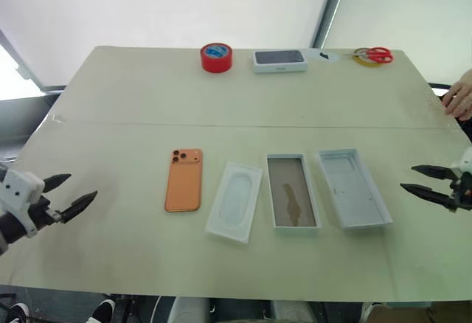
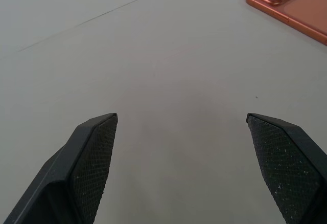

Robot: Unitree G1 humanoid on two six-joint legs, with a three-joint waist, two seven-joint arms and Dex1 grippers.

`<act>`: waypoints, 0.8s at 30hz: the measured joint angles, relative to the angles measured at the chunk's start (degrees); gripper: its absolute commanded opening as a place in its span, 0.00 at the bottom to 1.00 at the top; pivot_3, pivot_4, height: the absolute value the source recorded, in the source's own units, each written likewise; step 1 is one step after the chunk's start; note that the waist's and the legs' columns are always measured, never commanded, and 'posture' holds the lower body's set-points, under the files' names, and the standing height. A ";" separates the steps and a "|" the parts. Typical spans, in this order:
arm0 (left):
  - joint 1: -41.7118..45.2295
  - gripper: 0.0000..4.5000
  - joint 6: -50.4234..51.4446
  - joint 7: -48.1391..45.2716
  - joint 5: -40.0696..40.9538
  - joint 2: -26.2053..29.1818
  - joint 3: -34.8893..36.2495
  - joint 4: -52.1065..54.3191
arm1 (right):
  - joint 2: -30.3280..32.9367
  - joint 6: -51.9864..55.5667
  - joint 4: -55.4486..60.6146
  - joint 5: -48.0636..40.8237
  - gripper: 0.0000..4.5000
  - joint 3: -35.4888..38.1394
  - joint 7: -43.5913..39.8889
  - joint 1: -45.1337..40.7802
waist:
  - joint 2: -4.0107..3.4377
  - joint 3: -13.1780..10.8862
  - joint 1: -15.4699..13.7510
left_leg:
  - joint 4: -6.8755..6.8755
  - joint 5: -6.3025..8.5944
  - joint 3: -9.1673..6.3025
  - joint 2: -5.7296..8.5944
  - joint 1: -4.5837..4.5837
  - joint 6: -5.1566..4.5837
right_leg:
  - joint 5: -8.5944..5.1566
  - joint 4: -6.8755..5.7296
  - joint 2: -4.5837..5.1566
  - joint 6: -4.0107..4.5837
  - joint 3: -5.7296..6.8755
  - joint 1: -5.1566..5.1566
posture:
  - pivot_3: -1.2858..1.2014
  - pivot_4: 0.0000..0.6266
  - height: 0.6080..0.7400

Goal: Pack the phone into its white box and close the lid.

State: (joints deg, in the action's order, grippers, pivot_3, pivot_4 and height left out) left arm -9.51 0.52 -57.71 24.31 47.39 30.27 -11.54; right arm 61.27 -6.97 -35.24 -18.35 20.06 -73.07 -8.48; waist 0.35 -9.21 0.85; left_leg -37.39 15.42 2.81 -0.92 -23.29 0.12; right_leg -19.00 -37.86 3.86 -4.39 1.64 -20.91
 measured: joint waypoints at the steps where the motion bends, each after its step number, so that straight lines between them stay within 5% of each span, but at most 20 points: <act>1: 0.00 0.94 -0.01 0.00 0.00 -0.04 0.00 0.07 | 0.00 -0.04 0.00 0.00 0.61 0.00 0.00 -0.03 | 0.00 0.00 0.00 | 0.00 0.00 0.00 0.00 0.00 0.00 | 0.00 0.00 0.00 0.00 0.00 0.00 | 0.52 0.24 1.00; 24: -2.39 0.94 -1.87 0.36 0.63 -2.75 -1.25 11.90 | -0.47 -3.11 -9.51 4.11 0.61 -2.91 2.37 -12.84 | -0.04 0.02 0.12 | 0.05 -0.01 0.02 0.01 0.00 0.02 | -0.01 0.01 0.00 0.03 0.00 -0.02 | 0.52 0.24 1.00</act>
State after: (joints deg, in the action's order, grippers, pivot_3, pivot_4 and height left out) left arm -11.90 -1.35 -57.35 24.94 44.64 29.02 0.36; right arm 60.80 -10.08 -44.75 -14.25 17.15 -70.70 -21.32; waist 0.31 -9.20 0.97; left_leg -37.34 15.41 2.83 -0.91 -23.29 0.13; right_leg -19.01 -37.85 3.86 -4.36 1.64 -20.93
